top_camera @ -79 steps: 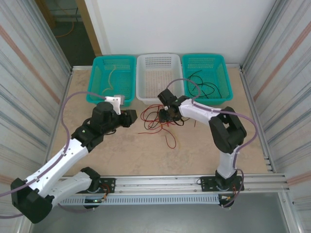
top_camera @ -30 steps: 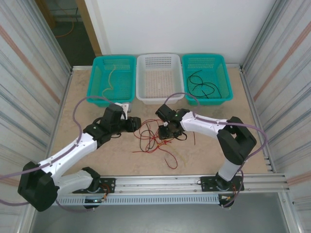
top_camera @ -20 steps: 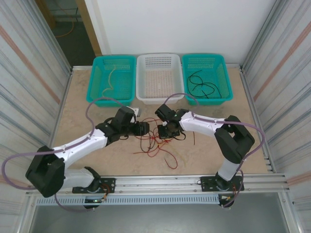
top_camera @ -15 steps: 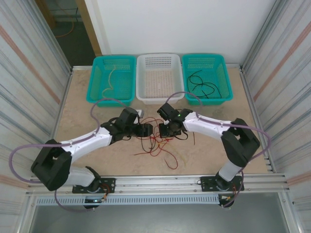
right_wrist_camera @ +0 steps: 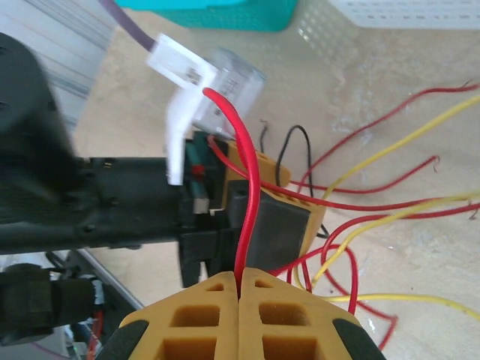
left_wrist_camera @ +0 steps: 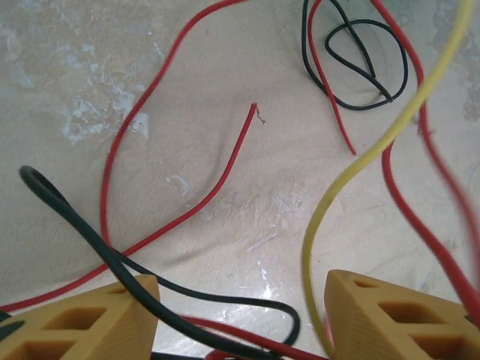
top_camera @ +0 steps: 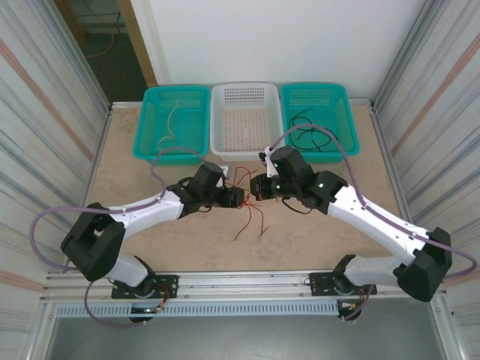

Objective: Untangle the cables

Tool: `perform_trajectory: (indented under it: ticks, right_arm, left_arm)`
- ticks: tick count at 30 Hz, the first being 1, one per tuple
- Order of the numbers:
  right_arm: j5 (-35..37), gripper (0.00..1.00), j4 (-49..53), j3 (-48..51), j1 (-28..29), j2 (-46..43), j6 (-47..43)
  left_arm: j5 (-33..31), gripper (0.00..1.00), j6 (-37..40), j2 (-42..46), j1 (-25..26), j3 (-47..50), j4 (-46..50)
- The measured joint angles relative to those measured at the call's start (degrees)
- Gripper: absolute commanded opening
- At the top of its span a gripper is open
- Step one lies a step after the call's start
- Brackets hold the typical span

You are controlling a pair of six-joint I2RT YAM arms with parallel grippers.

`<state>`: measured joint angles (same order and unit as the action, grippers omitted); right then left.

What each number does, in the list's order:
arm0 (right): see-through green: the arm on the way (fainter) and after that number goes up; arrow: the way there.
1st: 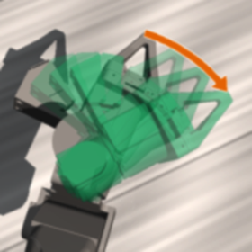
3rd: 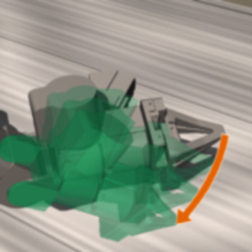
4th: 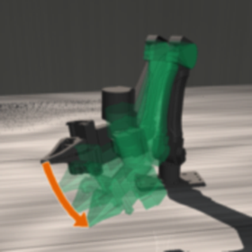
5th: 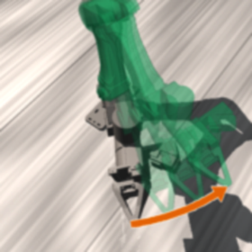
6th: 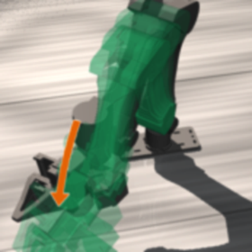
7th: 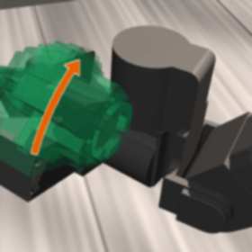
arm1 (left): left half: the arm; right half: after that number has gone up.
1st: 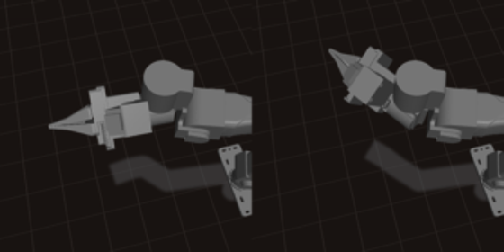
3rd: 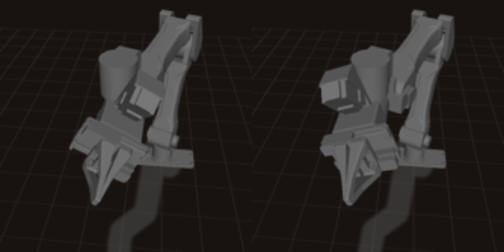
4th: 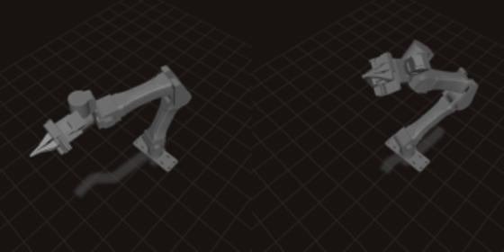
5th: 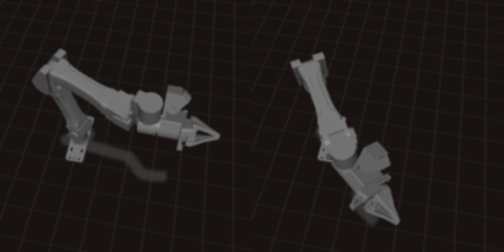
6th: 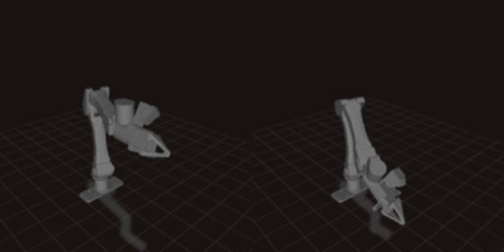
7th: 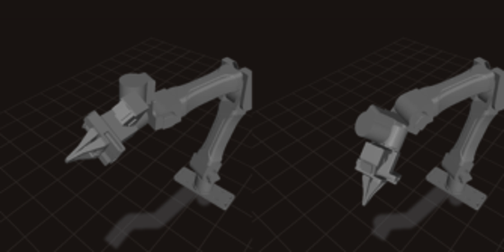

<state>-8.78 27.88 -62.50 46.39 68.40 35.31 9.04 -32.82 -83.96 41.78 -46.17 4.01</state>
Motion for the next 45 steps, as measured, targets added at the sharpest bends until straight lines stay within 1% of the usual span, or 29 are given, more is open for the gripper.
perform_trajectory:
  ticks: [3,4,6,12,14,17,20,21,23,25,27,30,33,36,39,45]
  right_arm:
    - [-0.55,0.00,0.11,-1.33,-0.76,-2.47,0.00]
    - [-0.76,0.00,0.17,-1.81,-1.18,-3.34,0.00]
    - [-1.44,0.00,0.61,-3.02,-2.36,-5.25,-0.09]
    - [-3.52,0.00,0.79,-7.58,-8.13,-10.69,-0.22]
    - [-4.04,0.00,0.63,-9.29,-9.88,-12.50,-0.26]
    - [-4.83,0.00,0.42,-11.72,-11.50,-14.23,-0.76]
    - [-5.51,0.00,0.42,-13.40,-13.07,-15.28,-1.29]
    - [-5.86,0.00,0.42,-13.81,-13.68,-15.43,-1.33]
    - [-6.38,0.00,0.39,-14.47,-14.64,-15.52,-1.42]
    - [-6.78,0.00,0.35,-14.62,-14.99,-15.52,-1.42]
    - [-7.48,0.00,0.42,-14.62,-15.02,-15.32,-1.42]
    - [-8.04,0.00,0.37,-14.51,-15.02,-15.08,-1.42]
    - [-8.46,0.00,0.11,-14.36,-15.02,-15.10,-1.40]
    - [-9.38,0.00,-0.70,-14.21,-15.02,-15.08,-1.25]
    - [-10.38,0.00,-1.55,-14.21,-15.02,-15.10,-1.16]
    - [-12.15,0.00,-2.99,-14.40,-15.02,-15.10,-0.74]
  left_arm:
    - [0.13,0.37,0.09,0.02,0.22,0.17,-0.28]
    - [0.24,0.34,0.09,0.15,0.26,0.55,-0.70]
    - [0.39,0.33,-0.15,1.01,0.35,1.97,-1.11]
    - [-0.15,0.45,-0.48,4.02,0.35,6.67,0.22]
    - [-0.31,0.46,-0.48,4.39,0.35,7.65,1.09]
    - [-0.55,0.43,-0.46,4.39,0.35,7.98,1.81]
    - [-0.61,0.42,-0.46,4.39,0.35,7.98,1.79]
    - [-0.59,0.43,-0.46,4.39,0.35,7.98,1.81]
    - [-0.52,0.49,-0.52,4.59,0.35,7.98,1.84]
    - [-0.50,0.56,-0.52,5.97,0.35,8.07,2.19]
    - [-0.55,0.64,-0.48,9.38,0.35,8.11,2.82]
    - [-0.68,0.70,0.02,16.65,0.35,8.04,3.23]
    - [-0.68,0.71,0.96,23.39,0.35,7.54,3.19]
    - [-0.68,0.67,2.78,27.21,0.35,6.86,2.23]
    - [-1.14,0.66,5.92,28.46,0.35,7.02,0.24]
    - [-2.51,0.75,12.37,28.30,0.28,11.15,-8.22]
